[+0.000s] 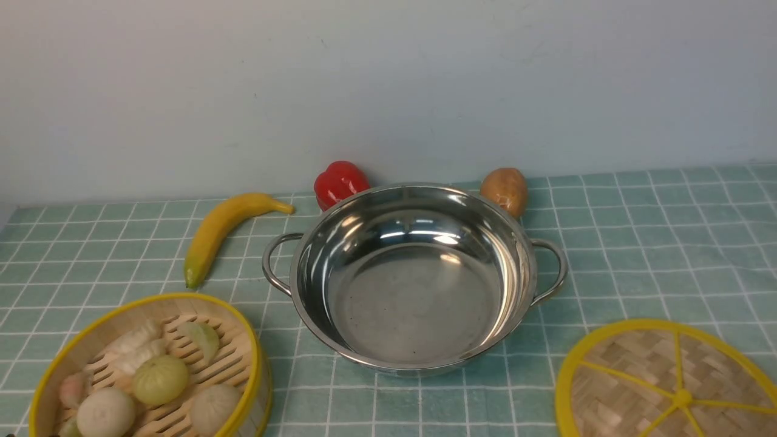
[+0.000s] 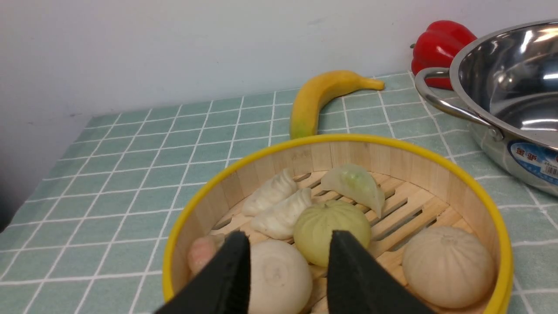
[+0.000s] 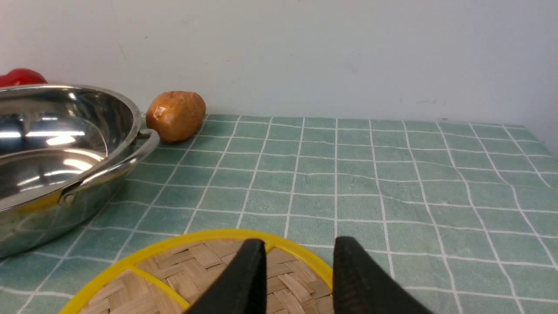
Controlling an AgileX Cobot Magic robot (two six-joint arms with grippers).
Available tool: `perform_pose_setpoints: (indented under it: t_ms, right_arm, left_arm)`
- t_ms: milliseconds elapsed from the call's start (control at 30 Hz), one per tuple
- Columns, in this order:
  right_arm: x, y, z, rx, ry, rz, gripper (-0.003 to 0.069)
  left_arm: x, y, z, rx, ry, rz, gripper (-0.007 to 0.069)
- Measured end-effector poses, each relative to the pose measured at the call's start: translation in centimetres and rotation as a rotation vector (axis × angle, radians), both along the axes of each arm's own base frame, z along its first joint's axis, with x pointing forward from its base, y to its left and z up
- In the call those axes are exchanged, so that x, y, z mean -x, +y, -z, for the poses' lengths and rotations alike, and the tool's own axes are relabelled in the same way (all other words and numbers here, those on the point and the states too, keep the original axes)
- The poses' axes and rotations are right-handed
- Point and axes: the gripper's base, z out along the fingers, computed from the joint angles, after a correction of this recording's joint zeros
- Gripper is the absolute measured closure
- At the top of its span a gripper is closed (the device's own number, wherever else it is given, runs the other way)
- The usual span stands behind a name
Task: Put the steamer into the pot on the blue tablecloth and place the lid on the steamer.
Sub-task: 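Grasp the rim of the steamer basket holding the buns with the left gripper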
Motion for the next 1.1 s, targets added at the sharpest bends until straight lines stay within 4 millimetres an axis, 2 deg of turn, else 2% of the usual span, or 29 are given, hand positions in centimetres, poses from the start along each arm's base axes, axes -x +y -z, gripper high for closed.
perform_pose_setpoints:
  t_ms: [400, 533, 767, 800, 833, 933, 1100]
  right_arm:
    - [0.0, 0.0, 0.0, 0.0, 0.0, 0.0, 0.0417]
    - [0.0, 0.0, 0.0, 0.0, 0.0, 0.0, 0.0417]
    - [0.0, 0.0, 0.0, 0.0, 0.0, 0.0, 0.0417]
    - [0.0, 0.0, 0.0, 0.0, 0.0, 0.0, 0.0417]
    - [0.0, 0.0, 0.0, 0.0, 0.0, 0.0, 0.0417]
    - [0.0, 0.0, 0.0, 0.0, 0.0, 0.0, 0.0417]
    - [0.0, 0.0, 0.0, 0.0, 0.0, 0.0, 0.0417]
  left_arm:
    - [-0.1, 0.0, -0.3, 0.013, -0.033, 0.0, 0.0382]
    - [-0.3, -0.1, -1.6, 0.139, -0.188, -0.006, 0.0382]
    - [-0.2, 0.1, -3.6, 0.261, -0.411, -0.023, 0.0382]
    - [-0.2, 0.1, -3.6, 0.27, -0.412, -0.024, 0.0382]
    - [-0.1, 0.2, -3.9, 0.372, -0.456, -0.033, 0.0382]
    - [0.0, 0.3, -4.2, 0.493, -0.495, -0.04, 0.0382]
    - [0.1, 0.3, -4.9, 0.566, -0.505, -0.036, 0.0382]
